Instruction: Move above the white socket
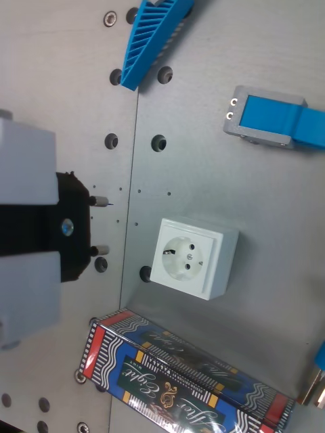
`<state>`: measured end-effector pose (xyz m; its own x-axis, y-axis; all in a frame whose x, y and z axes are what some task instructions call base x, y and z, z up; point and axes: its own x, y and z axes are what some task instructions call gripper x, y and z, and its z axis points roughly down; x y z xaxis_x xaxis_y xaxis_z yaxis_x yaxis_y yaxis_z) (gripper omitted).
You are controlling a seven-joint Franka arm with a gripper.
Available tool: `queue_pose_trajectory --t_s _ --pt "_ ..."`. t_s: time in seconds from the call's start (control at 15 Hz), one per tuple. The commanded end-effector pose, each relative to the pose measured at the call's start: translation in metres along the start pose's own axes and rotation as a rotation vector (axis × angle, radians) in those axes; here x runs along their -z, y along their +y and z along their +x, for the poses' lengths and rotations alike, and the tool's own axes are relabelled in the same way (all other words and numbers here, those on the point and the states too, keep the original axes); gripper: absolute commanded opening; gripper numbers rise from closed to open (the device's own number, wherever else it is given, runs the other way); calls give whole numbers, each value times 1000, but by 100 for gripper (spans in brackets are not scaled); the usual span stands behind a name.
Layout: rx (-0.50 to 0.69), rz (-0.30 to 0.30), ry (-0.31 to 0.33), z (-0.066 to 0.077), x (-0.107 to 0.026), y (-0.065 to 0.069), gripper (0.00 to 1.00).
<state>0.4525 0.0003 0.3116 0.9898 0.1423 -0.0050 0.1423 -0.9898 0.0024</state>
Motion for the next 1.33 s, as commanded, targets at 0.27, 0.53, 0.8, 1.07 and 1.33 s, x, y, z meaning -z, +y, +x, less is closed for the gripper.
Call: queue_pose_trajectory --t_s 0.27,0.53,0.8,1.07,1.33 --pt "-1 0 1 0 0 0 0" --pt "-7 1 3 0 -1 0 0" --pt "-21 1 9 -1 -5 1 0" --pt "-43 0 32 -4 -12 2 0" --pt "-65 -4 62 -7 -22 4 0"
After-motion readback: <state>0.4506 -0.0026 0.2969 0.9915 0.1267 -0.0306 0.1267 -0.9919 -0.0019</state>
